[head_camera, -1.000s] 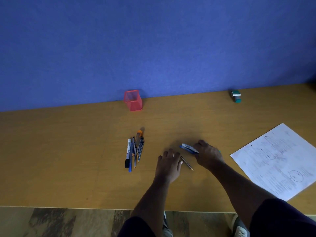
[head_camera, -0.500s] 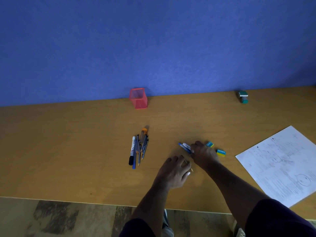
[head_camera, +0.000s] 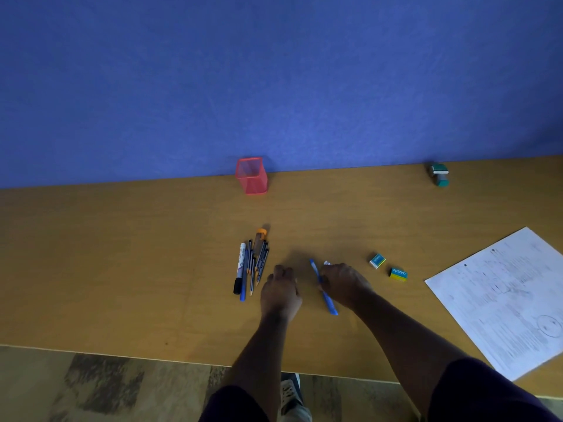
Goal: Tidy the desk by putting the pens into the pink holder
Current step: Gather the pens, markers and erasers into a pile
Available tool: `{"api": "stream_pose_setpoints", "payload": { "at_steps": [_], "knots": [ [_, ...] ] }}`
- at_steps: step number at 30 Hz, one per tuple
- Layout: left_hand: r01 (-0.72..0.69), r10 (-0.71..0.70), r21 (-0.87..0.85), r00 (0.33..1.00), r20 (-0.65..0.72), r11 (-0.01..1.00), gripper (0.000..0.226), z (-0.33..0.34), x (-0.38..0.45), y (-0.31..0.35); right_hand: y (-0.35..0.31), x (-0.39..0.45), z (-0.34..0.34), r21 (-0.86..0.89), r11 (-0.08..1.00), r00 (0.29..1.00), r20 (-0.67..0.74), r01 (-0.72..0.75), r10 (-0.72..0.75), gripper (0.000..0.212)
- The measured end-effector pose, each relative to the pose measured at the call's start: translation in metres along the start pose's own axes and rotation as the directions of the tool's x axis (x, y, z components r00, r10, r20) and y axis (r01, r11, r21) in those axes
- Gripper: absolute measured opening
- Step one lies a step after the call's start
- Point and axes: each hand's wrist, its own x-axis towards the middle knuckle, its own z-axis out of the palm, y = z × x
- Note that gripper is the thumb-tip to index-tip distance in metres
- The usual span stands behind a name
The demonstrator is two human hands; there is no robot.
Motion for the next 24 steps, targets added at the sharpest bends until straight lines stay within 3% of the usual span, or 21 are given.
{"api": "stream_pose_setpoints", "payload": {
  "at_steps": [4,7,9,12,14,19,24],
  "knots": [
    [-0.002,0.000,-0.075,0.999,-0.037,0.997,0.028,0.000,-0.001,-0.001,-0.020,0.007,0.005,0.066,0.998,0.999,0.047,0.022,-0.025,0.017],
    [-0.001,0.001,-0.075,1.000,-0.006,0.997,0.033,-0.001,-0.001,-0.001,-0.033,0.012,0.002,0.004,0.994,0.985,0.134,0.107,-0.106,0.007],
    [0.015,-0.013,-0.070,1.000,0.027,0.997,0.045,-0.002,-0.002,-0.002,-0.042,0.010,-0.003,0.087,0.991,0.982,0.147,0.106,-0.118,0.005],
    [0.027,-0.024,-0.067,0.999,0.040,0.997,0.059,-0.005,-0.002,-0.008,-0.048,0.007,-0.003,0.275,0.954,0.973,0.160,0.115,-0.164,0.020],
    [-0.011,0.012,-0.028,1.000,0.021,1.000,0.052,-0.006,-0.001,-0.017,-0.045,0.008,-0.002,0.306,0.944,0.978,0.127,0.120,-0.165,0.024],
    [-0.011,0.011,0.126,1.000,0.008,0.992,0.053,-0.008,0.007,-0.047,-0.028,0.011,-0.007,0.015,0.996,0.994,-0.051,0.093,-0.092,0.020],
    [0.069,-0.059,0.199,0.997,-0.059,0.978,0.055,-0.016,0.013,-0.070,0.009,0.001,-0.024,-0.146,0.988,0.962,-0.273,-0.040,-0.001,0.031]
  ]
}}
